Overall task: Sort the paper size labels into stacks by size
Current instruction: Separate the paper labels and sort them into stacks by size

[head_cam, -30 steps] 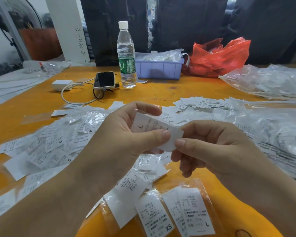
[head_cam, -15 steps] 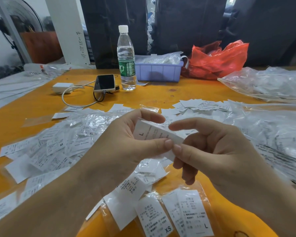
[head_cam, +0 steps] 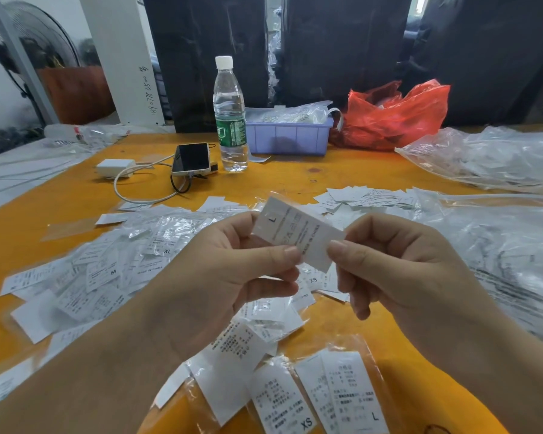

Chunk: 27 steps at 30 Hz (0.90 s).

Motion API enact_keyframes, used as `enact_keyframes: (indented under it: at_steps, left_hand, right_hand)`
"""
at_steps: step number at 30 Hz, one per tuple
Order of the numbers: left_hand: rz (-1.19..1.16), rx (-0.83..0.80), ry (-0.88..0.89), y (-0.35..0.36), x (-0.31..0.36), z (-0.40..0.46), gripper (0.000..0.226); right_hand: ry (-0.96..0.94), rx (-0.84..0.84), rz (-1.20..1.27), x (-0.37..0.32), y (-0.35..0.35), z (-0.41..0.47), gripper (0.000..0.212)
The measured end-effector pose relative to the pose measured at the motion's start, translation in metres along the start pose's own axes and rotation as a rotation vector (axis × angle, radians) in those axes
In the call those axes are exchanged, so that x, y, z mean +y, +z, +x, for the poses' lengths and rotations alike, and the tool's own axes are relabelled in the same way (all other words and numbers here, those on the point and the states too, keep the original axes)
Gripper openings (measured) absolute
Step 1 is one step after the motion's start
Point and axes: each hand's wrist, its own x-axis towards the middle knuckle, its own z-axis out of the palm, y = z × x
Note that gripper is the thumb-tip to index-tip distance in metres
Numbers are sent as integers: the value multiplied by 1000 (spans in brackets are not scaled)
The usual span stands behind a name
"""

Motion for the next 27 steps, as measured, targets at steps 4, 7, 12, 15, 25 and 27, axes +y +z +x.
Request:
enact_keyframes:
  at_steps: [4, 7, 12, 15, 25, 27]
  left_hand:
    - [80, -12, -7, 1, -2, 0, 37]
    - [113, -13, -7, 0, -3, 1, 32]
    - [81, -5, 13, -2, -4, 2, 26]
    - [125, 30, -6, -4, 0, 3, 31]
    - [1288, 488, 173, -19, -12, 7, 56]
    - [1334, 487, 230, -19, -12, 6, 52]
  right_hand:
    - [65, -50, 44, 1, 1, -1, 18]
    - [62, -96, 0, 1, 2, -1, 10]
    - [48, -30, -53, 5, -2, 2, 16]
    - [93, -54, -75, 6, -2, 3, 19]
    - [33, -183, -721, 9, 4, -8, 9]
    - [39, -211, -813, 10, 5, -8, 13]
